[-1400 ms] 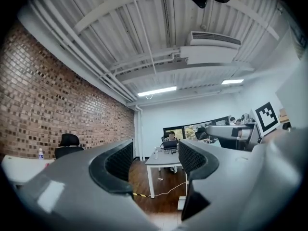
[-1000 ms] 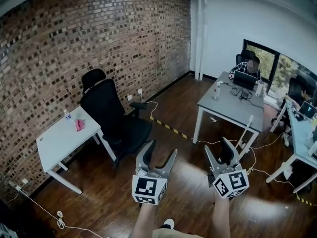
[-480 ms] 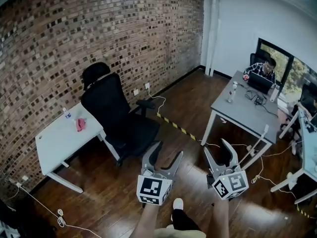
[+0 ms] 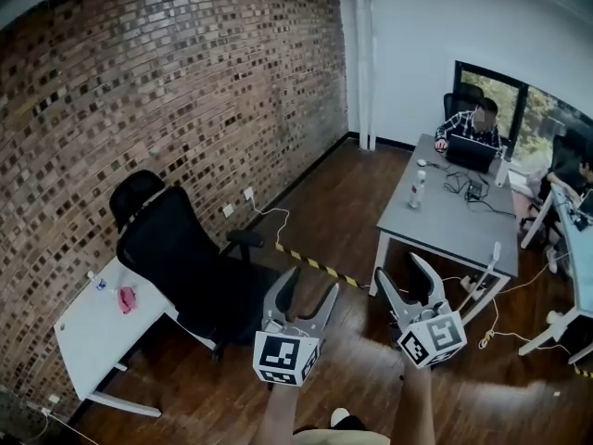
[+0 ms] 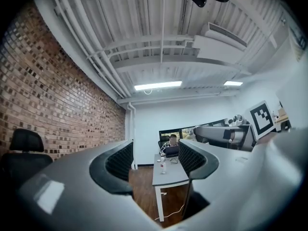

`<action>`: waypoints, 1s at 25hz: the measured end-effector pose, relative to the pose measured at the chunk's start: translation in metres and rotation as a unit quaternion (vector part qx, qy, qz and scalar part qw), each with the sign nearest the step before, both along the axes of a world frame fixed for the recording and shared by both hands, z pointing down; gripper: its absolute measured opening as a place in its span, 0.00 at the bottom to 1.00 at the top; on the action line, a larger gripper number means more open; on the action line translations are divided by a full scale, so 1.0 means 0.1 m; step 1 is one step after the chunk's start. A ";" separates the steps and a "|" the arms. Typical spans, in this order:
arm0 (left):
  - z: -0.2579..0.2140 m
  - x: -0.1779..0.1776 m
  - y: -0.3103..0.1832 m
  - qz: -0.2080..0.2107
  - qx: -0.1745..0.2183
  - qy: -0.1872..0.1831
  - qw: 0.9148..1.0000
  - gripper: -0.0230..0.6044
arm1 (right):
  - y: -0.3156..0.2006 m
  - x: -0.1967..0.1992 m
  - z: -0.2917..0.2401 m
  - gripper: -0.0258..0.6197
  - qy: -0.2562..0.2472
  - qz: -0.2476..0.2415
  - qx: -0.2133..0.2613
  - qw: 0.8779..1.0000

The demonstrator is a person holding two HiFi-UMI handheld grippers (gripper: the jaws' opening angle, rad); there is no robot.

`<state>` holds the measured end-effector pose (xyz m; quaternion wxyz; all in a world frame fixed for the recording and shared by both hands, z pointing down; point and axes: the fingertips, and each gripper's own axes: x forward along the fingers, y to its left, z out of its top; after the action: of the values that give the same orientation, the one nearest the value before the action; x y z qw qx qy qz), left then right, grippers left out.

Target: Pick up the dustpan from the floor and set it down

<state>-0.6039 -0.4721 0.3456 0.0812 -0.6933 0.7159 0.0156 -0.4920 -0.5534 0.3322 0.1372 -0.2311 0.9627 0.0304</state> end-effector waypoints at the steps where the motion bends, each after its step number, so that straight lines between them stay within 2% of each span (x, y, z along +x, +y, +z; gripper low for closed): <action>1: 0.01 0.04 -0.16 0.010 -0.002 0.000 1.000 0.49 | -0.13 0.04 0.01 0.47 -0.001 0.009 0.000 1.000; 6: 0.10 0.23 -0.89 0.070 -0.020 0.005 0.997 0.49 | -0.64 0.16 0.13 0.47 0.020 0.046 -0.013 0.999; 12: 0.22 0.58 -1.80 0.162 -0.024 0.019 0.986 0.49 | -1.22 0.46 0.27 0.47 0.036 0.121 -0.023 0.992; 15: 0.22 0.80 -2.21 0.219 -0.022 0.027 0.975 0.49 | -1.47 0.83 0.31 0.47 0.044 0.193 -0.032 0.980; 18: 0.21 0.91 -2.59 0.256 -0.016 0.037 0.966 0.49 | -1.70 1.09 0.23 0.47 0.041 0.250 -0.025 0.967; 25: 0.25 1.17 -3.17 0.318 -0.024 0.034 0.947 0.48 | -2.10 1.51 0.34 0.47 0.039 0.331 -0.044 0.942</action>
<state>-0.4868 -0.7890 0.3710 0.0313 -0.8855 0.4611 0.0472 -0.3413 -0.7635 0.3667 0.0717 -0.5416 0.8366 0.0402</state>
